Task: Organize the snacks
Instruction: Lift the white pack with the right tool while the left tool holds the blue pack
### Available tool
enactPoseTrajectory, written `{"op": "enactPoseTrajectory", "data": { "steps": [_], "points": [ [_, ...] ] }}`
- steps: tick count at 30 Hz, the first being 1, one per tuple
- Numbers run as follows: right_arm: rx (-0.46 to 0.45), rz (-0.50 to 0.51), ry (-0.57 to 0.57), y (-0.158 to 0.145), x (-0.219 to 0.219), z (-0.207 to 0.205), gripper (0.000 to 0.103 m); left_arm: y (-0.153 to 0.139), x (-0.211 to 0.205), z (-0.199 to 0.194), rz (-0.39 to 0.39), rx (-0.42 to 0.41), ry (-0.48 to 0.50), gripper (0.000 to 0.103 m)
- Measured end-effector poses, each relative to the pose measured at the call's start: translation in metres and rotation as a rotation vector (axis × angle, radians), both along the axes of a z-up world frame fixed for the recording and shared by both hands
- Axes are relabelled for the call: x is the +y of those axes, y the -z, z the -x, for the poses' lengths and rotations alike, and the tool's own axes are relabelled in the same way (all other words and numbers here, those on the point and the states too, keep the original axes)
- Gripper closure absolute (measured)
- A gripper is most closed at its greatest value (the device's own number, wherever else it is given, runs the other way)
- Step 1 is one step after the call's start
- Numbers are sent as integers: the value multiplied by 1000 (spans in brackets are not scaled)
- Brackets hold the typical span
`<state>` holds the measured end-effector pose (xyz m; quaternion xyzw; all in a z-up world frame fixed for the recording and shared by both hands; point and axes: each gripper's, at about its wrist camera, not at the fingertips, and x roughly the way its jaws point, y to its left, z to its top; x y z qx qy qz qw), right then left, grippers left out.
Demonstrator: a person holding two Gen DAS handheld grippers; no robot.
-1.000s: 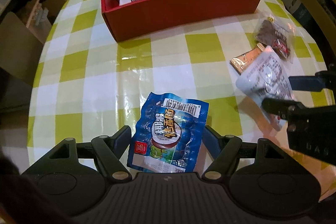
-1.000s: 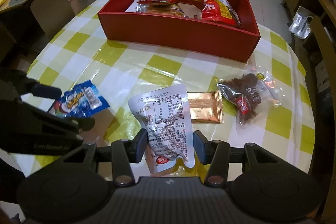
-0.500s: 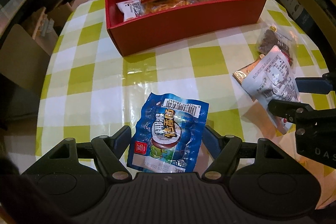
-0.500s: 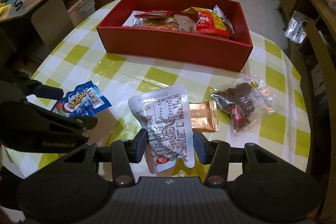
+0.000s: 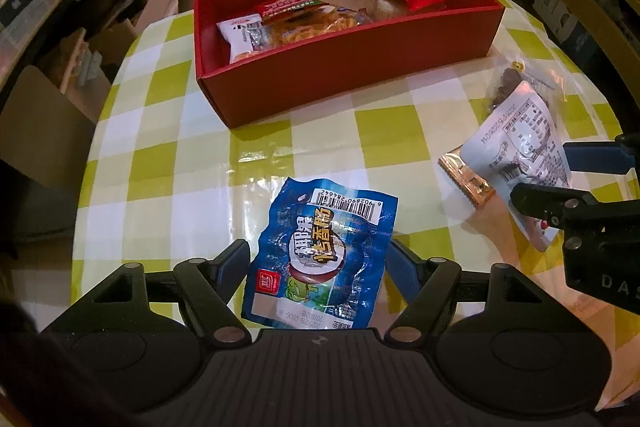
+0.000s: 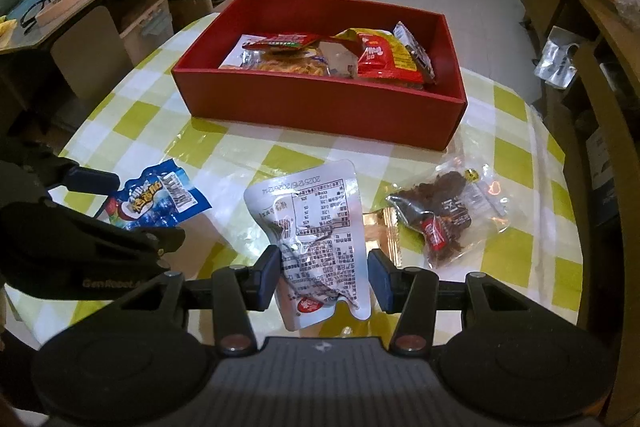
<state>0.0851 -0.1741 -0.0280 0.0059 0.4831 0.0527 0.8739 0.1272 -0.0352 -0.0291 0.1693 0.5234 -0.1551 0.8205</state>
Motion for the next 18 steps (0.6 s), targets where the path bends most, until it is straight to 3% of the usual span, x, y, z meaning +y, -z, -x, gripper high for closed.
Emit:
{"op": "enactPoseTrajectory", "data": {
  "steps": [18],
  "points": [
    [-3,5,17,1,-9,-9,49,-4,-7,-10,-2,-18,3,24]
  ]
}}
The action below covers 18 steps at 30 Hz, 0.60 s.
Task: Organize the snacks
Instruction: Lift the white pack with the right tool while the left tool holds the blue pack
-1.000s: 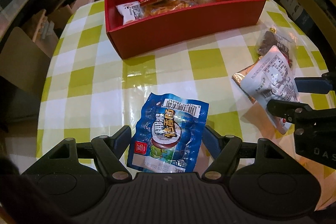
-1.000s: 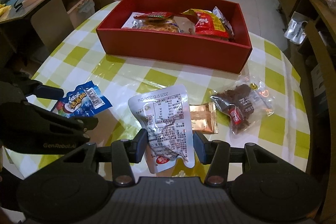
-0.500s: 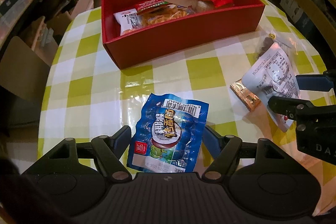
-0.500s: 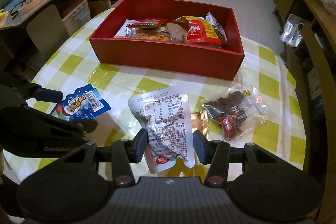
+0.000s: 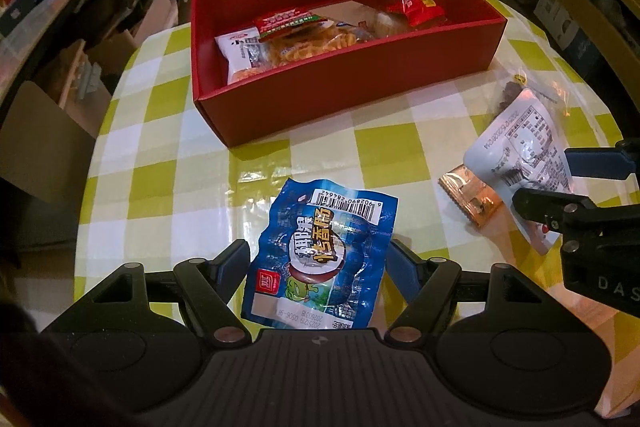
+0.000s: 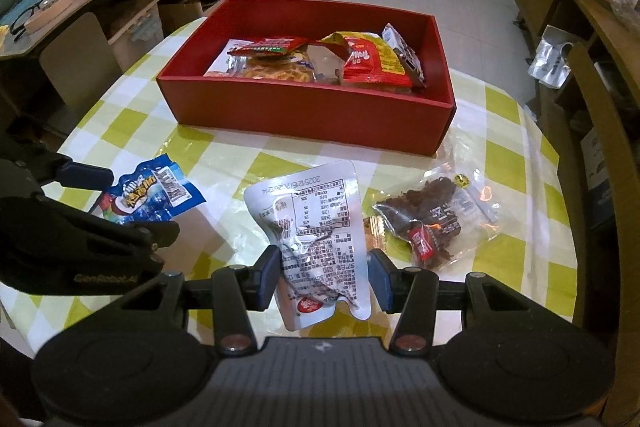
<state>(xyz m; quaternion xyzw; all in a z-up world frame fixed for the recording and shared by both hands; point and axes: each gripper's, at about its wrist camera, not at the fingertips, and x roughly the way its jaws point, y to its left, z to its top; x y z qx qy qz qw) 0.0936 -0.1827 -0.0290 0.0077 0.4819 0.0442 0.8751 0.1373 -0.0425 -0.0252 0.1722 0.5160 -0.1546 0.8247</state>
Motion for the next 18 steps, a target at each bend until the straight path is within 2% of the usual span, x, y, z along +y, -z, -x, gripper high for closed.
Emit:
{"op": "enactPoseTrajectory", "data": {
  "steps": [18],
  "points": [
    [-20,-1,31,-4,-10,-13,49,-4,-7,-12,2,-18,3,24]
  ]
}}
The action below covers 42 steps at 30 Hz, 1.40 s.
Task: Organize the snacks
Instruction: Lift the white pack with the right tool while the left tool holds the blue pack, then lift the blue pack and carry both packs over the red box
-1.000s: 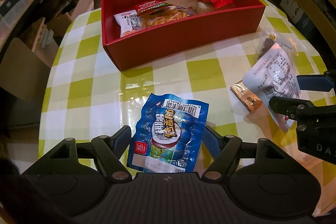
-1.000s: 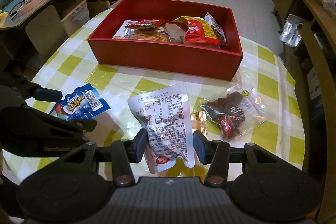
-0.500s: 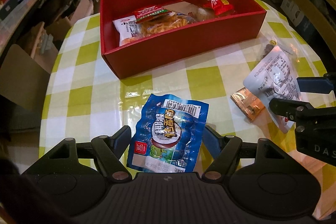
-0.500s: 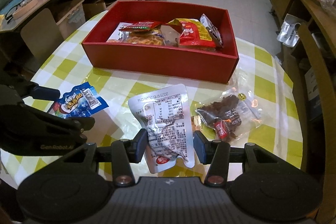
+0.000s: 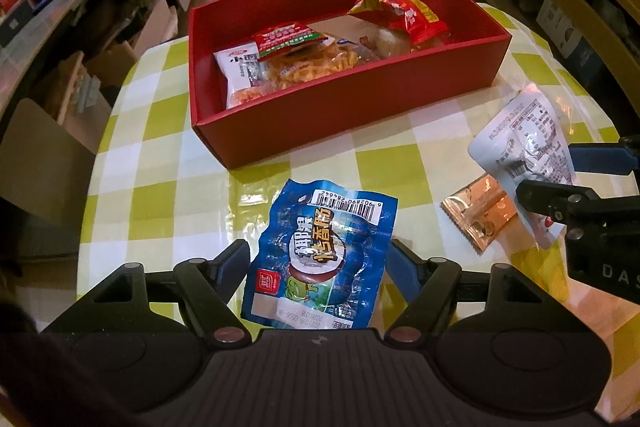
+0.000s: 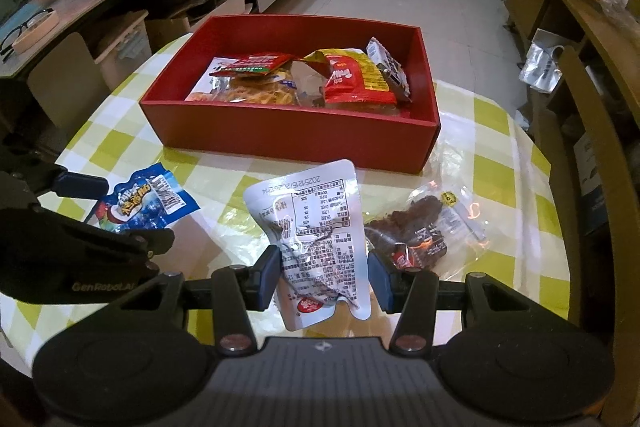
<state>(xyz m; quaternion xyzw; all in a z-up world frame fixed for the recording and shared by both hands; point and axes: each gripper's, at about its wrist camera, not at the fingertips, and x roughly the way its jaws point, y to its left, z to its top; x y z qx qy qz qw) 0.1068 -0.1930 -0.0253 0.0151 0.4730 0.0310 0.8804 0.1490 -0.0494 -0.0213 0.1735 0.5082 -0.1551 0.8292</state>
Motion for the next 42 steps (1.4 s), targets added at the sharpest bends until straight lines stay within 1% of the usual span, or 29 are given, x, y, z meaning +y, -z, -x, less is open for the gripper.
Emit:
{"op": "enactPoseTrajectory", "data": {
  "steps": [19,27,34,40,42],
  "points": [
    [-4,-10,17,0,-4,-13,49,-4,-3,-18,0,-12,-15,24],
    [-20,-15,30,-4,-7,-21,49,-6,-6,-28,7,-18,-20,24],
    [-35,-25,46,-8,-10,-33,49,-9,-9,-38,17,-25,-30,24],
    [-53,-28,72,-11,-17,-55,49,-16,-13,-55,45,-34,-49,24],
    [-58,-36,85,-11,-21,-64,49,-20,-15,-62,48,-48,-55,35]
  ]
}}
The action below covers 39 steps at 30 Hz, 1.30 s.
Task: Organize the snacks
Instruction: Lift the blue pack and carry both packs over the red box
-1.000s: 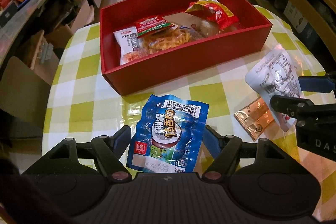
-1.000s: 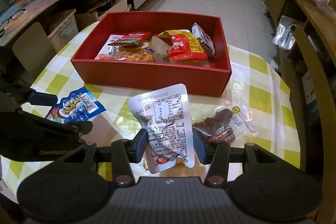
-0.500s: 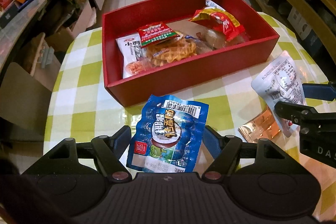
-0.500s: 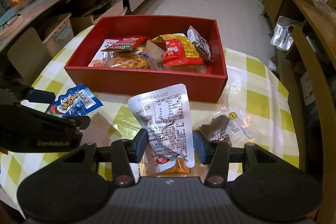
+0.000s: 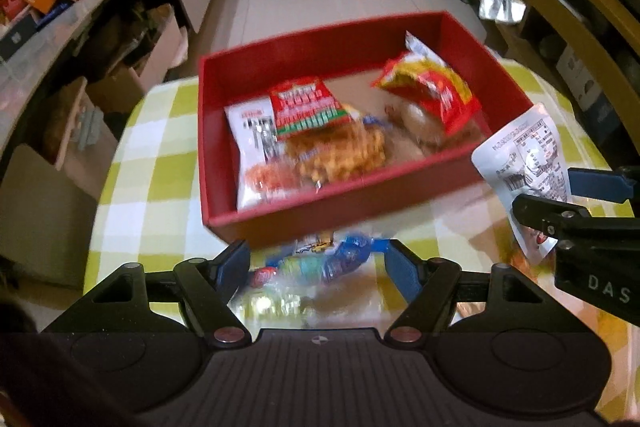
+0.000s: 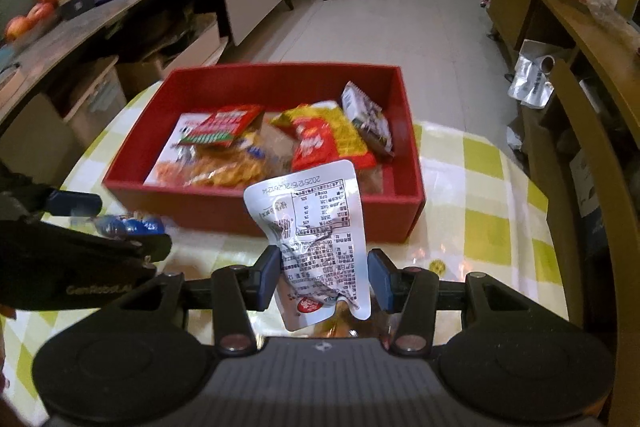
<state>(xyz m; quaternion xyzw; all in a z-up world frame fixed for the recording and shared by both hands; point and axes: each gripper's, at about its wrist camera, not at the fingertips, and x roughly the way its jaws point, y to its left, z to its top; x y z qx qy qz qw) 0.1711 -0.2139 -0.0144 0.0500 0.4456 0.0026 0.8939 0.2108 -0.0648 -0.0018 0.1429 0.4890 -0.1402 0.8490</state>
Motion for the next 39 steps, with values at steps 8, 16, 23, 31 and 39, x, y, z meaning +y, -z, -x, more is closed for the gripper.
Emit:
{"op": "enactPoseTrajectory", "data": {
  "steps": [8,16,23,31,39],
  "points": [
    [14,-26,32,12,-13,-33,49,2,-8,-28,38,40,-26,43],
    [29,-38,33,17,-20,-33,49,36,-18,-6,-14,82,250,19],
    [53,-16,-11,24,-11,-28,49,81,-14,-30,-50,168,228,7],
    [45,-18,-25,21,-7,-26,49,75,2,-26,9,191,88,24],
    [38,-27,-38,18,-5,-20,49,57,12,-7,41,205,79,54]
  ]
}}
